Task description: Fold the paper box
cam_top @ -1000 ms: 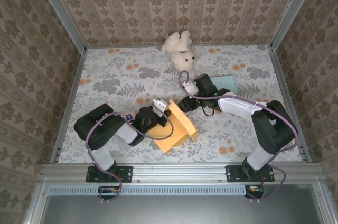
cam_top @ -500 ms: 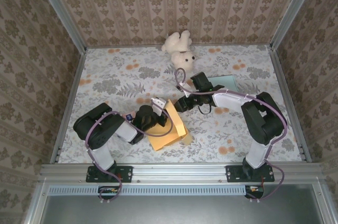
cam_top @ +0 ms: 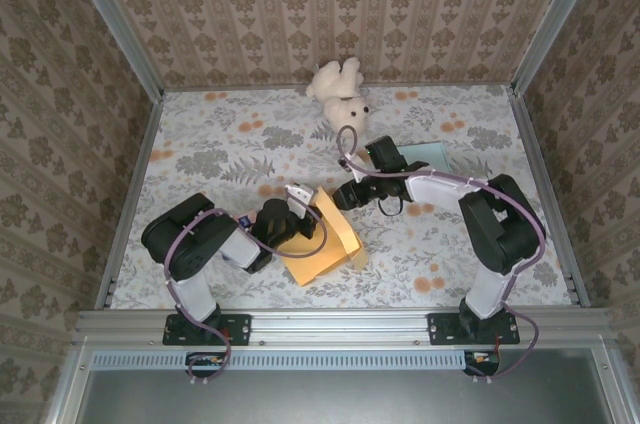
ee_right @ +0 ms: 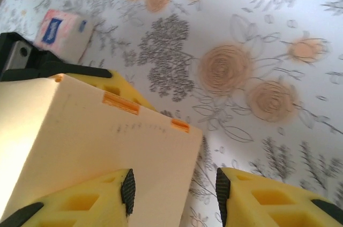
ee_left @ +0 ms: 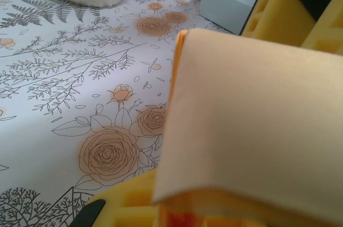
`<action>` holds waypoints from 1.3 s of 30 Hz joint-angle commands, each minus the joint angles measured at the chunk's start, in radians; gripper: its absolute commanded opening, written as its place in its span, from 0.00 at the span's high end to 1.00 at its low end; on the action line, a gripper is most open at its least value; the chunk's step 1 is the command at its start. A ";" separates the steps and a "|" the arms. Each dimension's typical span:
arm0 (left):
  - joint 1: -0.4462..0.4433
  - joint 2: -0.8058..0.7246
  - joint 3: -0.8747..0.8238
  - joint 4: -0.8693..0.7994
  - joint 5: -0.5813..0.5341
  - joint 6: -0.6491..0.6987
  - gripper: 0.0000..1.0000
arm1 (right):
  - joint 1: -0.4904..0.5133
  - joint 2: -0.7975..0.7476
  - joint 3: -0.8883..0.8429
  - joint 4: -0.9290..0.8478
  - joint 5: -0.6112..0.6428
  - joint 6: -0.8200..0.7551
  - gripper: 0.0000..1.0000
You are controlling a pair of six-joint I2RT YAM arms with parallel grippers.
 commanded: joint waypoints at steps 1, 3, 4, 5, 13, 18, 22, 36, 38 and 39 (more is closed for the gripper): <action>0.016 -0.002 -0.001 0.056 -0.057 -0.021 1.00 | 0.020 -0.112 -0.058 -0.013 0.127 0.047 0.53; 0.015 -0.006 -0.006 0.054 -0.071 -0.017 1.00 | 0.019 -0.177 -0.094 0.011 0.227 0.056 0.52; 0.016 -0.009 -0.007 0.051 -0.075 -0.016 1.00 | 0.018 -0.217 -0.117 0.024 0.286 0.062 0.52; 0.016 -0.012 -0.008 0.049 -0.076 -0.014 1.00 | 0.018 -0.257 -0.136 0.031 0.335 0.070 0.52; 0.017 -0.045 -0.021 0.021 -0.136 -0.014 1.00 | 0.018 -0.604 -0.289 0.038 0.556 0.129 0.49; 0.017 -0.084 -0.013 -0.058 -0.221 -0.028 1.00 | 0.020 -0.754 -0.377 0.003 0.564 0.229 0.49; 0.016 -0.121 -0.007 -0.139 -0.284 -0.044 1.00 | 0.023 -0.815 -0.482 0.056 0.525 0.296 0.48; 0.000 -0.183 0.022 -0.282 -0.392 -0.055 1.00 | 0.156 -0.748 -0.440 0.087 0.553 0.373 0.39; -0.004 -0.182 0.024 -0.285 -0.398 -0.057 1.00 | 0.168 -0.703 -0.412 0.081 0.556 0.368 0.39; -0.005 -0.182 0.025 -0.285 -0.401 -0.058 1.00 | 0.171 -0.681 -0.400 0.081 0.558 0.365 0.39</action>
